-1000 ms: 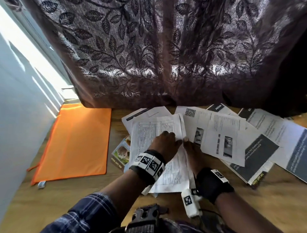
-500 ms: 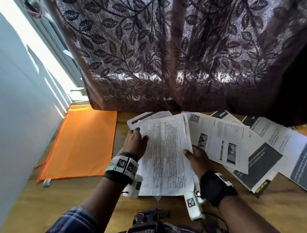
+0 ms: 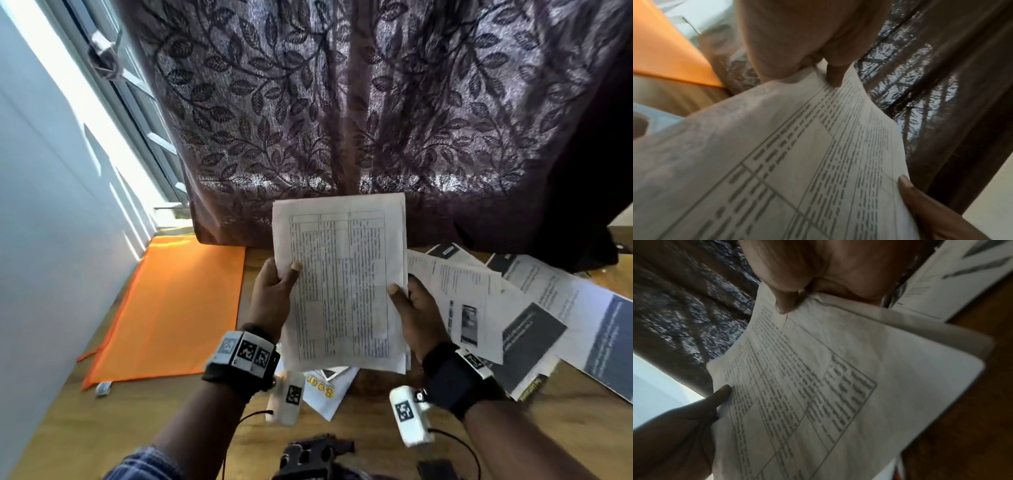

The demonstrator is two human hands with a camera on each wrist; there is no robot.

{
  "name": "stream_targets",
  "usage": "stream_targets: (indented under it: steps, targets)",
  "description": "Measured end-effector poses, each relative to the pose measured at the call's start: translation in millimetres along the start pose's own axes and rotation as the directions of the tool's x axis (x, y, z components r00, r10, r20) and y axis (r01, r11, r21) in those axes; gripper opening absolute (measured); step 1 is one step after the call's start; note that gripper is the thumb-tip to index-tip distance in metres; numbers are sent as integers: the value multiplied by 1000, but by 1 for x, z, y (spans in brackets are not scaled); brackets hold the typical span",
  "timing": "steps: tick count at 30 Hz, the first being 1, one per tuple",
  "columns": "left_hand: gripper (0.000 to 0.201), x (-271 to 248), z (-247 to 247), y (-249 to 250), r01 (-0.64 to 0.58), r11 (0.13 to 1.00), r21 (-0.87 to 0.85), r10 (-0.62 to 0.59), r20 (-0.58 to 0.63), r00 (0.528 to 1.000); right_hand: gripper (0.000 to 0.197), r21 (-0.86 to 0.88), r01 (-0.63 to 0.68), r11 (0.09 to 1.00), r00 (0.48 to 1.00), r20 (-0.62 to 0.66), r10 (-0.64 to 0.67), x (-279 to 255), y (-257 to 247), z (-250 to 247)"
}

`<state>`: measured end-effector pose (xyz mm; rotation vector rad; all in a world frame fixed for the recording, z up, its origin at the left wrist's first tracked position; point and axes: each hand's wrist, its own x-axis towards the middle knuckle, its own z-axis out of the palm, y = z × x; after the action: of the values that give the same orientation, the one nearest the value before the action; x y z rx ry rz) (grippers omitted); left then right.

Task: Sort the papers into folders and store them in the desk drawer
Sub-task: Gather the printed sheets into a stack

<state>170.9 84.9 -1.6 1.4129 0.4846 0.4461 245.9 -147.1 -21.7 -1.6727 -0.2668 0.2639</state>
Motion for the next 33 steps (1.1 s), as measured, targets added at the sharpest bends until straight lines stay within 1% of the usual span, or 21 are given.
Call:
stream_targets:
  steps: [2,3,5,6,8,10,12,14,16,17,18,19,20,21,23,25,26,28,31,33]
  targets:
    - [39,-5,8,12,-107,994,-25,106,-16,994,25,41,56,998,998,-23,-55,3,-14,-2]
    - [39,-9,11,17,-147,988,-39,147,-6,989,25,74,82,994,996,-38,-79,3,-19,-4]
    - [48,-16,12,21,-207,975,-84,209,20,978,22,149,113,982,992,-63,-105,1,-26,-7]
    - [51,-19,12,20,-216,971,-99,221,36,975,22,178,112,978,993,-65,-102,0,-27,-9]
    - [49,-24,11,13,-195,976,-91,203,85,975,25,199,80,977,996,-51,-71,-5,-25,-12]
    - [38,-31,11,4,-166,983,-82,176,136,975,22,212,39,976,999,-31,-33,-11,-22,-14]
    - [32,-34,10,-5,-132,987,-95,146,169,975,20,221,7,975,1000,-7,-6,-14,-21,-14]
    - [27,-33,10,-7,-111,990,-91,128,202,971,19,222,7,975,1000,8,-9,-16,-22,-14]
    - [17,-31,11,-3,-140,988,-66,152,251,956,20,206,37,978,999,-15,-34,-15,-24,-13]
    - [22,-29,12,-1,-174,984,-47,180,275,944,20,200,55,978,998,-30,-50,-15,-26,-13]
    - [31,-28,14,0,-201,979,-37,203,293,934,20,199,69,977,997,-42,-62,-15,-26,-13]
    - [37,-26,14,2,-212,977,-37,213,300,930,20,203,77,976,997,-46,-70,-15,-27,-14]
    - [36,-26,14,3,-216,975,-43,219,301,928,20,208,76,975,997,-46,-68,-15,-27,-14]
    - [30,-25,13,2,-218,975,-49,223,306,926,20,215,66,974,998,-38,-59,-15,-26,-14]
    - [15,-28,12,-3,-184,983,-6,175,352,920,22,233,35,972,999,-31,-29,-17,-18,-14]
    - [18,-31,11,-11,-141,985,101,92,384,919,24,260,-6,966,999,-36,16,-20,-8,-11]
    - [19,-32,12,-14,-121,982,144,58,378,924,24,267,-18,964,998,-47,32,-22,-4,-10]
    - [17,-31,17,-13,-113,975,190,40,351,935,22,258,-29,966,997,-63,47,-24,-2,-9]
    - [15,-26,21,-5,-144,973,179,85,304,949,16,263,-64,963,996,-47,79,-27,-8,-15]
    - [17,-26,30,-1,-181,966,184,117,312,943,13,273,-77,959,994,-58,96,-31,-12,-27]
